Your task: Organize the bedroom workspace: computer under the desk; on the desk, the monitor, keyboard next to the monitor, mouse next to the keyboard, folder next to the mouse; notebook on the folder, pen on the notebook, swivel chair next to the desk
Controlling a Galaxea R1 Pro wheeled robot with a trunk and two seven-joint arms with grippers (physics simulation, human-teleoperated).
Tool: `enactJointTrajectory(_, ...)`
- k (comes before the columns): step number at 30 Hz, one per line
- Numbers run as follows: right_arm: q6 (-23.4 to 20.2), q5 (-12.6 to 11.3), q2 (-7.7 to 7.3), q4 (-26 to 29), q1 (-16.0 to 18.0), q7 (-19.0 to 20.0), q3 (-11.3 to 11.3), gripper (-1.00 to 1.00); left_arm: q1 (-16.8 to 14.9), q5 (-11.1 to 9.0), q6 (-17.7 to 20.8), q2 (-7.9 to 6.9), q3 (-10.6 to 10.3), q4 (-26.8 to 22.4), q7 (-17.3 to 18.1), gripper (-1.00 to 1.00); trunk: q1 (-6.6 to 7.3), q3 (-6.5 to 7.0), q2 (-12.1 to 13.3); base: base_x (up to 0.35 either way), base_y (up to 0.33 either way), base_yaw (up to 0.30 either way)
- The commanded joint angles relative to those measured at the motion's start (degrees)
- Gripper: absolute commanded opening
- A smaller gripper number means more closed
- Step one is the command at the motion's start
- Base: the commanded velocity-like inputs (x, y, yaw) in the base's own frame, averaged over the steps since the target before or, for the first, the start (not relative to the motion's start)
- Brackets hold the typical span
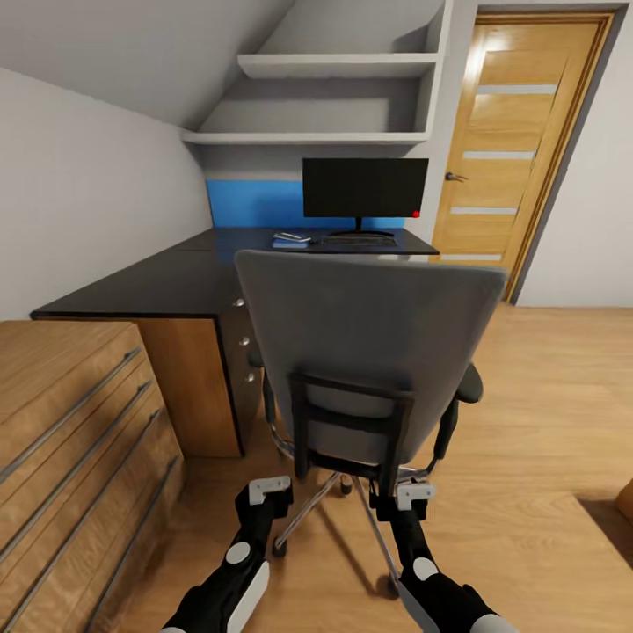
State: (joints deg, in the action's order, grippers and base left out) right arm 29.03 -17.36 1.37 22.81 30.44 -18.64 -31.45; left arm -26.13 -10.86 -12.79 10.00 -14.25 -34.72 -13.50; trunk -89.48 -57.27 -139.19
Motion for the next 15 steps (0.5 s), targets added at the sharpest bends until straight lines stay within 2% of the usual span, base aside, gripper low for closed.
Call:
enactJointTrajectory(1, 0.15, -0.3, -0.07, -0.01, 0.06, -0.44, -0.55, 1.0, -0.06, -0.48, -0.3, 0.0, -0.44, 0.08, -0.3, 1.0, 0.01, -0.11, -0.02, 0.019, 0.0, 0.183)
enactJointTrajectory(4, 0.15, -0.3, -0.12, 0.03, 0.06, -0.44, -0.54, 1.0, -0.06, -0.48, -0.28, 0.0, -1.04, 0.38, -0.24, 1.0, 0.01, -0.27, -0.02, 0.008, 0.0, 0.157)
enactJointTrajectory(6, 0.15, -0.3, -0.18, 0.04, 0.06, -0.39, -0.53, 1.0, -0.06, -0.48, -0.3, 0.0, -2.74, 1.46, -0.22, 1.0, 0.01, -0.31, -0.02, 0.002, 0.0, 0.054)
enactJointTrajectory(10, 0.17, -0.29, -0.22, 0.04, 0.06, -0.4, -0.54, 1.0, -0.06, -0.48, -0.47, -0.23, -7.56, 2.66, -0.23, 1.0, 0.01, -0.33, -0.02, 0.001, 0.0, 0.018)
enactJointTrajectory(15, 0.23, -0.25, -0.31, 0.04, 0.06, -0.37, -0.5, 1.0, -0.06, -0.62, -0.71, -0.39, -9.14, 2.03, -0.27, 1.0, 0.01, -0.34, -0.02, 0.0, 0.0, 0.003)
